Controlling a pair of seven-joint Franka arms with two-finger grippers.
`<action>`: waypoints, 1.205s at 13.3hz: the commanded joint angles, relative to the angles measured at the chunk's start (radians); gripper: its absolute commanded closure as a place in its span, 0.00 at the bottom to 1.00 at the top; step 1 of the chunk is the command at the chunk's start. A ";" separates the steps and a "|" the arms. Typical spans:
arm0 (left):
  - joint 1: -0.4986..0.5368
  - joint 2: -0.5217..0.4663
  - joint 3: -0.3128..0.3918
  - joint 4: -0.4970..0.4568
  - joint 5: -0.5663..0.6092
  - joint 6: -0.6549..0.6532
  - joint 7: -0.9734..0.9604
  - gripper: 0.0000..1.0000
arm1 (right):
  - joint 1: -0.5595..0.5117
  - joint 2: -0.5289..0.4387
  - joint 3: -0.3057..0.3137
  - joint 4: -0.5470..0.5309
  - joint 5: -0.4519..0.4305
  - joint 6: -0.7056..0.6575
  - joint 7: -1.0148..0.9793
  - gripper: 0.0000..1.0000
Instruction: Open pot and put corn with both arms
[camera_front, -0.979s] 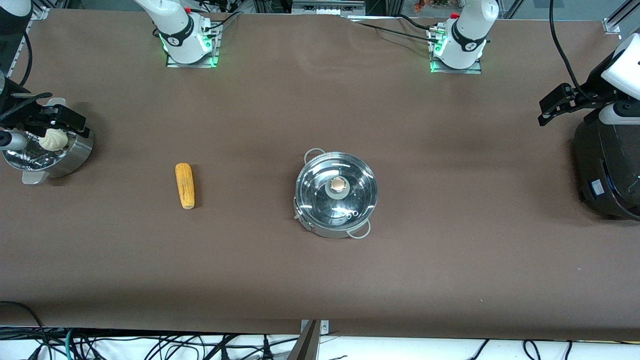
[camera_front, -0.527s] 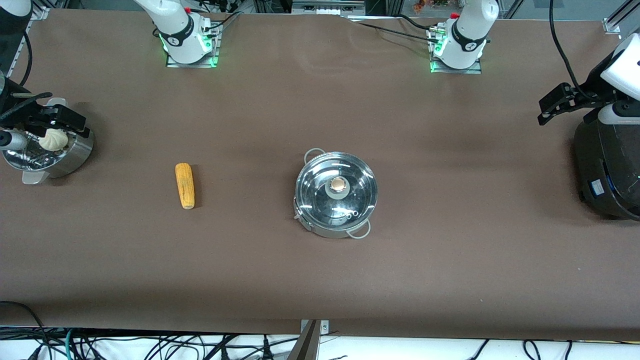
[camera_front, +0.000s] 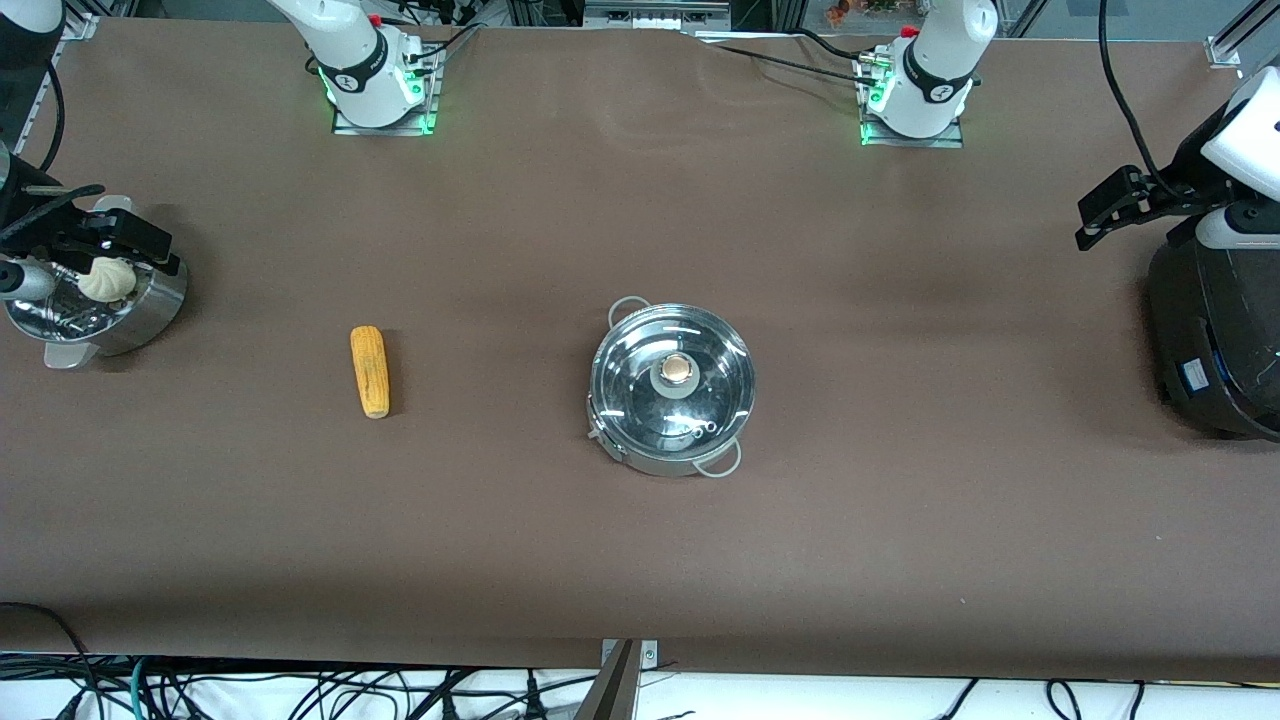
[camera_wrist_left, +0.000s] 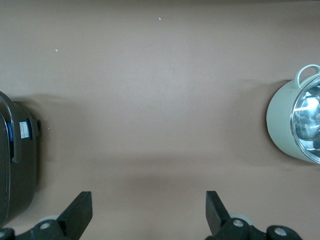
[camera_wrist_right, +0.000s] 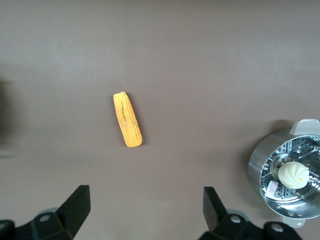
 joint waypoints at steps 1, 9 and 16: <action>0.002 0.011 0.001 0.033 0.000 -0.027 0.000 0.00 | -0.003 0.013 0.002 0.032 0.004 -0.023 -0.013 0.00; 0.007 0.014 0.003 0.028 -0.001 -0.027 0.003 0.00 | -0.003 0.013 0.002 0.032 0.004 -0.023 -0.014 0.00; -0.004 0.108 0.001 0.025 0.016 -0.041 0.002 0.00 | -0.003 0.013 0.002 0.032 0.004 -0.023 -0.014 0.00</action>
